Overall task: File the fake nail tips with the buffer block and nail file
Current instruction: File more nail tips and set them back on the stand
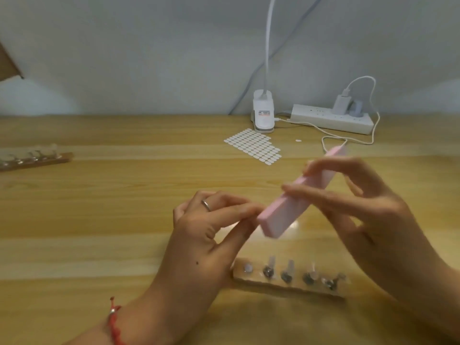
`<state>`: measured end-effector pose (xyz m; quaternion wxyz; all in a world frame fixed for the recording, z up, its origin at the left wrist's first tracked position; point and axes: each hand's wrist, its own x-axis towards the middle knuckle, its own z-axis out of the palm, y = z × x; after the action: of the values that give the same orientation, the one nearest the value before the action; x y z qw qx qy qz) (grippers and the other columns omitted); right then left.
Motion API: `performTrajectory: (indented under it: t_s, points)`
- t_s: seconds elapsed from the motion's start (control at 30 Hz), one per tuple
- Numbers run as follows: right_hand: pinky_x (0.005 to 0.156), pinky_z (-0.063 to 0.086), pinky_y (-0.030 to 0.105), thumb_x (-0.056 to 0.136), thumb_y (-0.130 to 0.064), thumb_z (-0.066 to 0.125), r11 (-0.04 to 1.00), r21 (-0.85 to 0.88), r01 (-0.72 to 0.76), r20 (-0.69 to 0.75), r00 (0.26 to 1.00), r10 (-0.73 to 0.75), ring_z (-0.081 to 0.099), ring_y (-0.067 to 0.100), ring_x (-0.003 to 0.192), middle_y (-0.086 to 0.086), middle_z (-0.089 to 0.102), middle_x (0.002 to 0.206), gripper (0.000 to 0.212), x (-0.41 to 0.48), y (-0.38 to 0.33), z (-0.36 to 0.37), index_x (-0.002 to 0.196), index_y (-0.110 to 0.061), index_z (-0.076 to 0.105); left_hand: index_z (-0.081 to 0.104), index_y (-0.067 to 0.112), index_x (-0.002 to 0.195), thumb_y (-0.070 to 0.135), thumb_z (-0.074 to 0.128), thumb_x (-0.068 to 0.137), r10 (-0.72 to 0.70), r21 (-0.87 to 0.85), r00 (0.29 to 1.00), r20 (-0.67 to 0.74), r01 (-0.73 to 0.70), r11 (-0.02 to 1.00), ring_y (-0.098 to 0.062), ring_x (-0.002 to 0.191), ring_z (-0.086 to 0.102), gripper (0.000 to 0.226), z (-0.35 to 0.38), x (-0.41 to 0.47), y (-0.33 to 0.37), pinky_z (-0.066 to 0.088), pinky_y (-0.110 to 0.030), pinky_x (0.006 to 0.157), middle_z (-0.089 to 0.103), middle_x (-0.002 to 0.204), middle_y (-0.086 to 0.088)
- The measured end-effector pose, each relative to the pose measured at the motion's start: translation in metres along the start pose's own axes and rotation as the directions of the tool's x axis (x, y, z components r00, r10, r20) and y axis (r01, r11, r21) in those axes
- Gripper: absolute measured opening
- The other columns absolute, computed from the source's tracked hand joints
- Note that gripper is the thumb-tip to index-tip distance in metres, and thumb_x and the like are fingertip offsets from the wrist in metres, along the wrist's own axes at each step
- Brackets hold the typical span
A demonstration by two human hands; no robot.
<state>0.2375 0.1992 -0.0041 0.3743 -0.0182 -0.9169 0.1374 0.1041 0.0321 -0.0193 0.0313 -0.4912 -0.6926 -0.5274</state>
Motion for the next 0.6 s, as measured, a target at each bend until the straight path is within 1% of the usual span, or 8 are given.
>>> performTrajectory:
  t_s: [0.07,0.13,0.23,0.3,0.4,0.47,0.53,0.6]
  points:
    - [0.103,0.047,0.037,0.084,0.021,0.062,0.991,-0.036,-0.128,-0.070,0.990,0.126,0.055,0.023,0.111,0.016,0.056,0.118,0.057,0.005,0.014,-0.010,0.123,-0.020,0.058,0.071,0.048,0.088,0.048,0.057,0.081,-0.012,-0.011,1.000,-0.021,0.012,1.000,0.000,0.103,0.055,0.016,0.001,0.000,0.002,0.032,-0.036,0.089,0.064,0.097,0.032]
    - [0.108,0.041,0.027,0.091,0.015,0.056,0.999,0.027,-0.041,-0.060,0.997,0.043,0.056,0.021,0.115,0.013,0.054,0.118,0.051,-0.003,0.002,-0.006,0.120,-0.026,0.066,0.070,0.045,0.097,0.048,0.054,0.081,-0.017,-0.027,1.000,-0.002,0.017,1.000,0.000,0.102,0.056,0.023,0.001,0.001,0.002,0.031,-0.036,0.088,0.064,0.098,0.033]
    - [0.113,0.037,0.044,0.102,-0.002,0.039,0.981,0.077,0.176,0.042,0.983,-0.180,0.054,0.019,0.124,0.009,0.051,0.123,0.045,-0.013,-0.024,0.009,0.123,-0.030,0.068,0.060,0.046,0.113,0.044,0.052,0.078,-0.002,-0.044,0.999,0.042,0.003,0.999,0.000,0.101,0.055,0.036,0.000,0.001,0.001,0.030,-0.036,0.090,0.064,0.103,0.029]
    - [0.107,0.043,0.041,0.097,0.009,0.048,0.995,0.043,0.088,0.010,0.996,-0.089,0.055,0.016,0.117,0.013,0.053,0.121,0.046,-0.003,-0.007,0.005,0.121,-0.026,0.067,0.069,0.045,0.104,0.044,0.057,0.078,-0.003,-0.051,1.000,0.025,0.005,0.999,0.000,0.101,0.055,0.028,0.000,0.000,0.001,0.031,-0.037,0.093,0.065,0.101,0.027]
    - [0.106,0.042,0.023,0.085,0.021,0.062,0.995,0.002,-0.102,-0.074,0.992,0.102,0.051,0.012,0.112,0.016,0.055,0.117,0.055,0.009,0.010,-0.007,0.125,-0.016,0.056,0.067,0.052,0.099,0.048,0.065,0.079,-0.045,-0.075,0.999,-0.021,0.043,0.996,-0.001,0.101,0.056,0.021,0.000,0.001,0.002,0.037,-0.045,0.094,0.066,0.095,0.029]
    - [0.106,0.040,0.021,0.094,0.012,0.054,0.997,0.072,0.021,-0.006,1.000,-0.021,0.054,0.012,0.116,0.012,0.054,0.120,0.048,-0.001,-0.005,0.000,0.123,-0.024,0.064,0.062,0.051,0.107,0.048,0.056,0.079,-0.028,-0.057,1.000,0.003,0.028,0.998,0.001,0.100,0.055,0.028,0.000,0.002,0.002,0.036,-0.046,0.092,0.064,0.097,0.032]
    - [0.108,0.041,0.031,0.103,-0.005,0.044,0.976,0.124,0.181,0.063,0.980,-0.190,0.057,0.019,0.117,0.008,0.053,0.122,0.040,-0.010,-0.023,0.010,0.122,-0.030,0.069,0.059,0.049,0.113,0.045,0.054,0.080,-0.016,-0.053,0.999,0.034,0.018,0.998,0.001,0.100,0.055,0.033,-0.001,0.002,0.000,0.037,-0.047,0.091,0.063,0.100,0.032]
    - [0.104,0.043,0.027,0.100,-0.002,0.050,0.986,0.098,0.136,0.017,0.990,-0.138,0.061,0.019,0.107,0.009,0.055,0.120,0.037,-0.004,-0.012,0.008,0.121,-0.027,0.067,0.064,0.045,0.109,0.040,0.062,0.081,0.001,-0.058,0.999,0.032,0.001,0.998,-0.002,0.099,0.057,0.029,-0.001,0.000,0.000,0.040,-0.048,0.089,0.065,0.099,0.028]
